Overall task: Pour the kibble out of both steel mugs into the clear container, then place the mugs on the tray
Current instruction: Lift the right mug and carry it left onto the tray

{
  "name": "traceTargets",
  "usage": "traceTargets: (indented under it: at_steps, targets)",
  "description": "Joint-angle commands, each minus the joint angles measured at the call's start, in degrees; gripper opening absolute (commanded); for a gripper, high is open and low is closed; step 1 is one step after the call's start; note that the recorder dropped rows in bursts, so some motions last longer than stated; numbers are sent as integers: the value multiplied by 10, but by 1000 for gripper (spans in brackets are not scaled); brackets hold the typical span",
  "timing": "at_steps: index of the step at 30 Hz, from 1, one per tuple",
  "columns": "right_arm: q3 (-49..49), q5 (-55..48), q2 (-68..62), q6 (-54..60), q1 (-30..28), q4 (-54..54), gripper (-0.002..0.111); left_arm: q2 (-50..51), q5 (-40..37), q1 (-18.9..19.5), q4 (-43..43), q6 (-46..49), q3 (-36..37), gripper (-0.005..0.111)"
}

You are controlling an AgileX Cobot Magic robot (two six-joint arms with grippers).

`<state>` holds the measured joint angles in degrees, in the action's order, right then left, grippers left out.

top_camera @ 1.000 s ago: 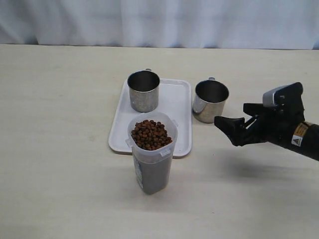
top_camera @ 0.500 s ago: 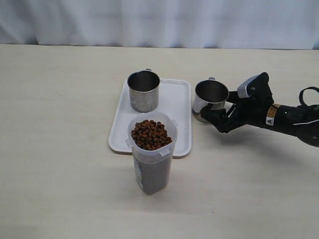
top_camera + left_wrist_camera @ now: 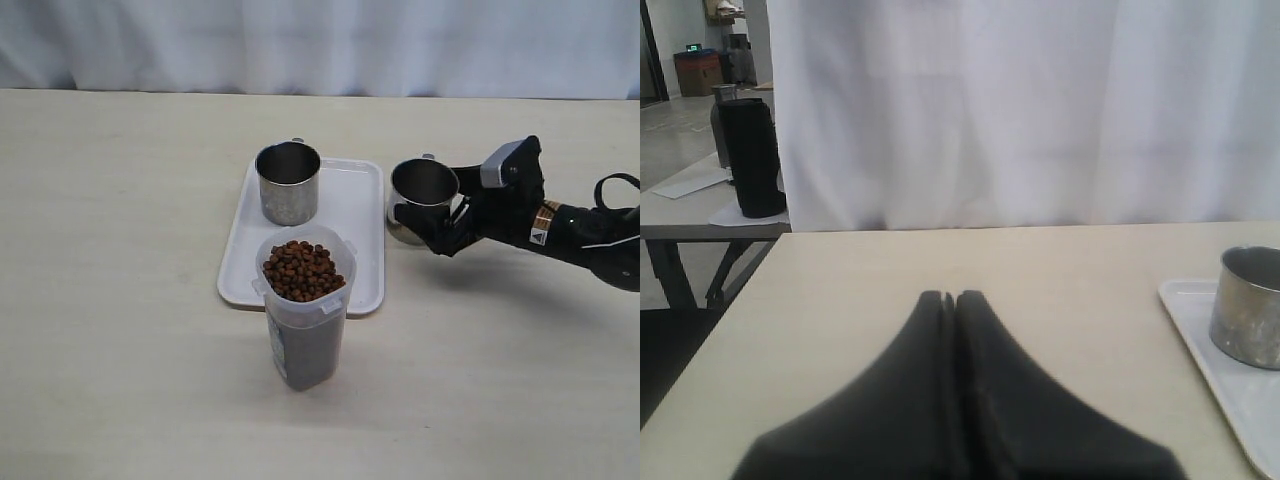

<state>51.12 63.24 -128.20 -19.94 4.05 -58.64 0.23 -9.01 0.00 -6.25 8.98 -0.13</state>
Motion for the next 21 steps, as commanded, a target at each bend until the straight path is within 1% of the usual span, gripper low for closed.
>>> traceTargets:
  at_steps: [1,2,4,9,13,21]
  targets:
    - [1,-5,0,-5,1,-49,47,-2,4,1,-3,-1,1,0]
    - [1,-3,0,-5,1,-60,30,-2,4,1,-3,-1,1,0]
    - [1,1,4,-6,1,-81,5,-2,4,1,-3,-1,1,0]
    - [-4,5,31,-6,0,-82,4,-2,4,1,-3,-1,1,0]
    - [-6,6,42,21,0,-79,4,-2,4,1,-3,-1,1,0]
    - [-5,67,45,45,1,-61,4,-2,4,1,12,-1,1,0]
